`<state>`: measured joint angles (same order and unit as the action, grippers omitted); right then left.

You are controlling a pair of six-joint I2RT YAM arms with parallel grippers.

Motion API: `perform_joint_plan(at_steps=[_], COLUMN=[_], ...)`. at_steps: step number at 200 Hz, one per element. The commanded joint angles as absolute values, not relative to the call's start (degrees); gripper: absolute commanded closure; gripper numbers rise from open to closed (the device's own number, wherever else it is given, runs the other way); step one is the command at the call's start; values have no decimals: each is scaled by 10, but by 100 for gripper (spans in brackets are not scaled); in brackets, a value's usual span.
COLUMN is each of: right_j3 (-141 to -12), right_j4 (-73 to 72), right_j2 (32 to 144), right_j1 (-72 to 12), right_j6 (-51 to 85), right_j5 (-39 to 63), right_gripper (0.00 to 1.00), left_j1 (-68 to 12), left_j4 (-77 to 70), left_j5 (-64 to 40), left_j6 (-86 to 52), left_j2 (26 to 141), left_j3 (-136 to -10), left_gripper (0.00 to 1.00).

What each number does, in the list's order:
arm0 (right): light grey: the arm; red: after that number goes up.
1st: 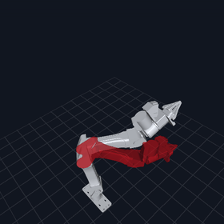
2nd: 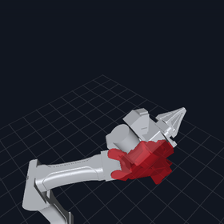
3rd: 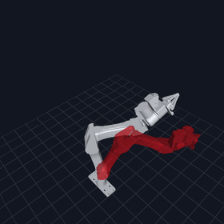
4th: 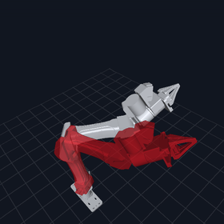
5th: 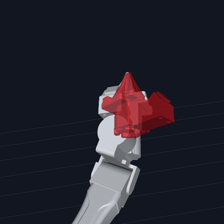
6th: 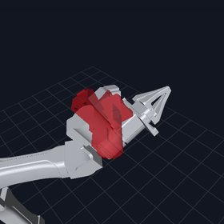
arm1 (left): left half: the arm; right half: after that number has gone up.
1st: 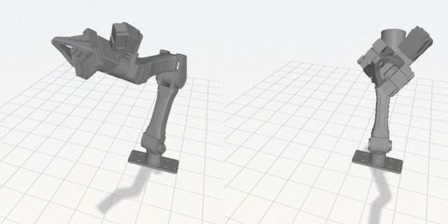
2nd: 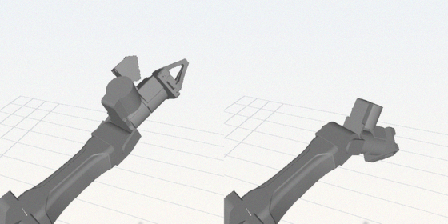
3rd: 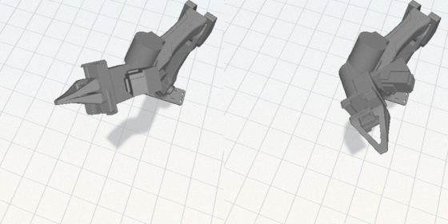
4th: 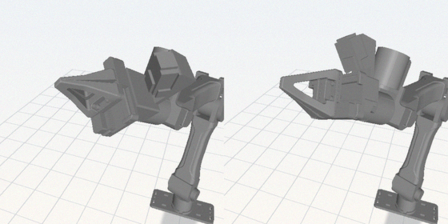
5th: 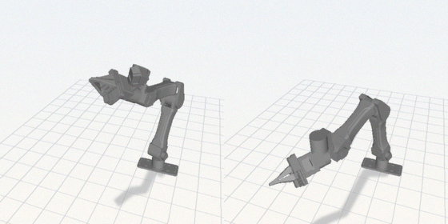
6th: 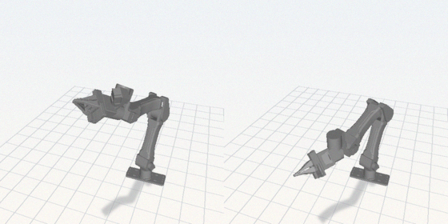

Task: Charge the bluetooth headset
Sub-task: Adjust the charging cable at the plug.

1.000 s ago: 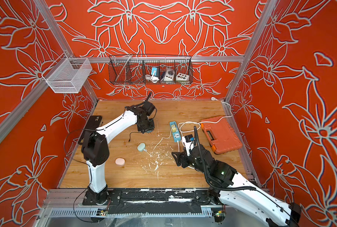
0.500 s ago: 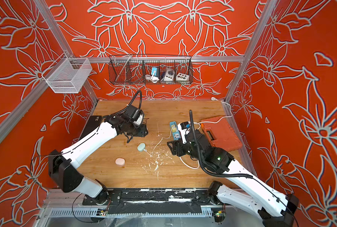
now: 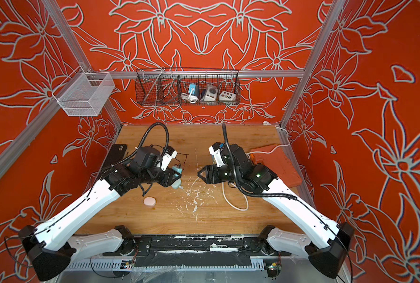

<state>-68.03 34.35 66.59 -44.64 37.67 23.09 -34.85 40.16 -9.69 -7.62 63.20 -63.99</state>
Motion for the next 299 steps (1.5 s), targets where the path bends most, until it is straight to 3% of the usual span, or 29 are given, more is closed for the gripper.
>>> perform_joint_plan(at_steps=[1, 179, 245, 299], right_j3=[-723, -883, -886, -884], right_j4=[338, 456, 439, 441], right_j2=[697, 875, 892, 889], right_j1=[-446, -479, -484, -486], right_j6=[396, 341, 346, 342], right_j5=[302, 412, 432, 438], right_gripper=[35, 44, 54, 76], left_j1=[-362, -423, -437, -440], left_j4=[372, 353, 351, 346], left_j5=[-104, -94, -102, -91], left_j6=[-35, 12, 18, 17], left_j2=[612, 575, 572, 562], left_j3=[-629, -604, -599, -598], left_gripper=[62, 62, 62, 62])
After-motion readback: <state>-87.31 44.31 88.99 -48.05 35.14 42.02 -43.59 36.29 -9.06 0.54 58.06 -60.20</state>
